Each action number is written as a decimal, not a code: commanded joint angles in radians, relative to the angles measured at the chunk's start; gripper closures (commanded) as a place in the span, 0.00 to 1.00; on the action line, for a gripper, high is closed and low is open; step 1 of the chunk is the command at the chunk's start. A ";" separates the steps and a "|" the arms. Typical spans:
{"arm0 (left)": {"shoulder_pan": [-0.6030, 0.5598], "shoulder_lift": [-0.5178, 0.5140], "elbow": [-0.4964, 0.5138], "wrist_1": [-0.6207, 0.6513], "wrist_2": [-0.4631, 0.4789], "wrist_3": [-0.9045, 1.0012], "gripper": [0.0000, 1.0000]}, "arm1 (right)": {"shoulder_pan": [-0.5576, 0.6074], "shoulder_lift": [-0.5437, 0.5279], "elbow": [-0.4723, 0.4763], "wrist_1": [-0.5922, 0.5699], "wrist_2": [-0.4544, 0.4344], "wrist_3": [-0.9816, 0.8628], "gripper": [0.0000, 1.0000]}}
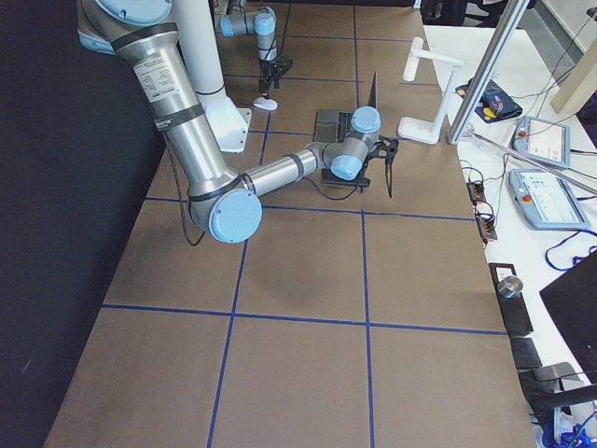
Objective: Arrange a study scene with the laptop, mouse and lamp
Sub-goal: 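Grasp the white mouse with the left gripper while the right gripper withdraws, then carry the white mouse with the left gripper onto the black mouse pad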
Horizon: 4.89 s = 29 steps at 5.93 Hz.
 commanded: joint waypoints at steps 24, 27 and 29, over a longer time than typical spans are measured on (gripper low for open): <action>-0.255 -1.101 1.285 -0.274 -0.058 -0.078 0.91 | 0.275 -0.278 0.183 0.000 0.225 -0.103 0.00; -0.260 -1.152 1.503 -0.470 -0.050 -0.155 0.91 | 0.271 -0.278 0.186 0.000 0.225 -0.103 0.00; -0.260 -1.194 1.591 -0.539 -0.029 -0.194 0.86 | 0.269 -0.282 0.204 -0.002 0.225 -0.103 0.00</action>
